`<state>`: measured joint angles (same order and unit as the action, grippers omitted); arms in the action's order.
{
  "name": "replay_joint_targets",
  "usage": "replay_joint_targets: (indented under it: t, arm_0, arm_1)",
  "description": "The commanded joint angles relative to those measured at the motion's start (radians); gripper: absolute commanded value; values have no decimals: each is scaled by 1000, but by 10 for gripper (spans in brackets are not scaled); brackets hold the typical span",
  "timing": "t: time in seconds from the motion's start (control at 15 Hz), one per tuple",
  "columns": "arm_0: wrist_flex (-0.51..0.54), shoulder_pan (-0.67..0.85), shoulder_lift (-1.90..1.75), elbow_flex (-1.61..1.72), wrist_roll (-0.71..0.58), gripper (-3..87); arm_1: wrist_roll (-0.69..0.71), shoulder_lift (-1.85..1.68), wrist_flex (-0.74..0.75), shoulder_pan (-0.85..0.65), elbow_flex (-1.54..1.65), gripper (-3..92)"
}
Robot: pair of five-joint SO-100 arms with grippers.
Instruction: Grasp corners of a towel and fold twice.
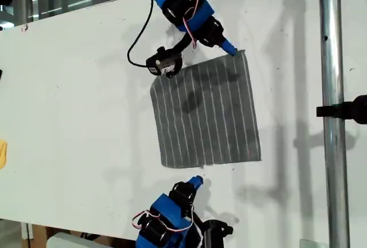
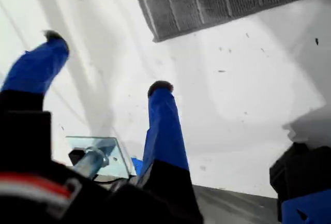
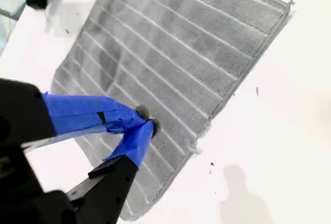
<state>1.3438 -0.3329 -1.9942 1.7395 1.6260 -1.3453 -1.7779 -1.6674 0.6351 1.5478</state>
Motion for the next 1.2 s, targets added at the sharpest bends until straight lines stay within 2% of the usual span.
replay_joint_targets:
  t: [0.0,0.27,0.47,0.87,1.0,1.07,1.13]
  arm_0:
    - [8,-23,-3,-52,-3,-29]
    - [14,-35,3,-54,3,-29]
    - [15,-41,6,-55,11,-29]
    - [25,-55,12,-46,37,-29]
    - [26,-55,11,-41,40,-29]
    - [28,-55,11,-35,41,-29]
    - [29,-57,9,-28,48,-29]
  arm_1:
    - [31,23,49,-26,89,427]
    - [23,117,250,-20,284,398]
    - [23,287,336,-9,233,388]
    - [75,514,313,-18,8,351]
    - [86,561,347,-31,20,262]
    - [80,577,350,-44,18,44]
    - [64,580,348,-52,18,-2]
